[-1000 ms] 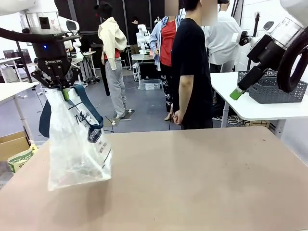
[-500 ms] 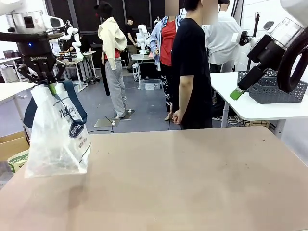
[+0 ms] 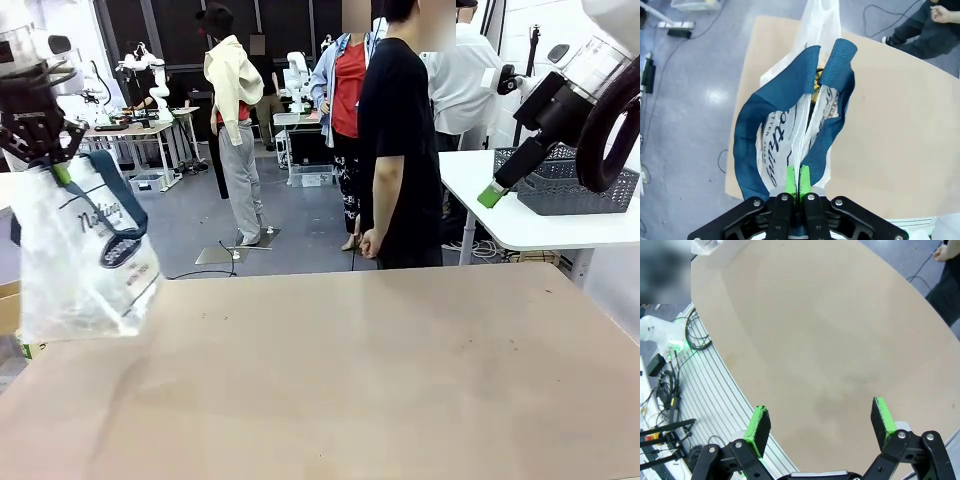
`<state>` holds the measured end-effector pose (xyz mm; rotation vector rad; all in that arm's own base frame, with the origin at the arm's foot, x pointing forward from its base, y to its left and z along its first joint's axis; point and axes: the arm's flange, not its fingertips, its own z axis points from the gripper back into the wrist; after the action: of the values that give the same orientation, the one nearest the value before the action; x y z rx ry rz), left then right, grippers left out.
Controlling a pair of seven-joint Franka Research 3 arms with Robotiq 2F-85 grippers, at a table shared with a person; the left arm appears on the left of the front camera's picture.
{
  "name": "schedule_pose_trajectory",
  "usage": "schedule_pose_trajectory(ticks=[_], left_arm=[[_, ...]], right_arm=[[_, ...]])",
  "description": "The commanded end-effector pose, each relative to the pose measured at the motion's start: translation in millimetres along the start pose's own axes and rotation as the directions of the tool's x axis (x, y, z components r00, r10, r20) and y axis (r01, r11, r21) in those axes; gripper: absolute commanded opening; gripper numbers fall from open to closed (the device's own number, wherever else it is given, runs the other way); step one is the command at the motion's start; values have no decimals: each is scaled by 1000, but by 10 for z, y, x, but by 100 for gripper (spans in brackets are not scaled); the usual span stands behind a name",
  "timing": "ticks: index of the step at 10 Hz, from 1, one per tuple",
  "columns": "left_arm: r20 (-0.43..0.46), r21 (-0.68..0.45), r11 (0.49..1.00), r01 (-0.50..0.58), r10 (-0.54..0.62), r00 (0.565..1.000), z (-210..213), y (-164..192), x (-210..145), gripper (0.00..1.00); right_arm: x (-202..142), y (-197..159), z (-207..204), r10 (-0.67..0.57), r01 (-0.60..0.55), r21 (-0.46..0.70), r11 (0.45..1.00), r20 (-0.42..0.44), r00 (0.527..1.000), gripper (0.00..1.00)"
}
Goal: Transfer purchased items from the store into the shopping bag.
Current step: Move the Reusable shopping bag to the right side of the table.
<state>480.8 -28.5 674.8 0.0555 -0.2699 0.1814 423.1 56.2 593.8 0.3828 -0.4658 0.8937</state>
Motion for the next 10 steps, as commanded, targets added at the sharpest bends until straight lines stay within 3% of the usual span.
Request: schedule_pose_trajectory(ticks=[1,2,3,4,7,10], left_arm=[[44,48,999,16,-18,999,26,143,203,0],[50,59,998,19,-22,998,-19,206,280,0],[-1,48,999,24,-24,1000,-62,222,337,0],[4,38,999,6,-6,1000,-122,173,146,0],[-17,45,999,7,-7,1000,-246,198,219,0],[86,39,998,57,-60,994,-391,230,256,0]], right_arm=[[2,18,-7,-8,8,-4,1000,-5,1000,100],[2,18,-7,-8,8,-4,1000,-5,1000,100],[2,18,-7,-8,8,-4,1000,-5,1000,100],[2,18,-7,-8,8,-4,1000,-5,1000,100],[2,18,-7,-8,8,-4,1000,-5,1000,100],[2,18,-7,-8,8,-4,1000,-5,1000,100]])
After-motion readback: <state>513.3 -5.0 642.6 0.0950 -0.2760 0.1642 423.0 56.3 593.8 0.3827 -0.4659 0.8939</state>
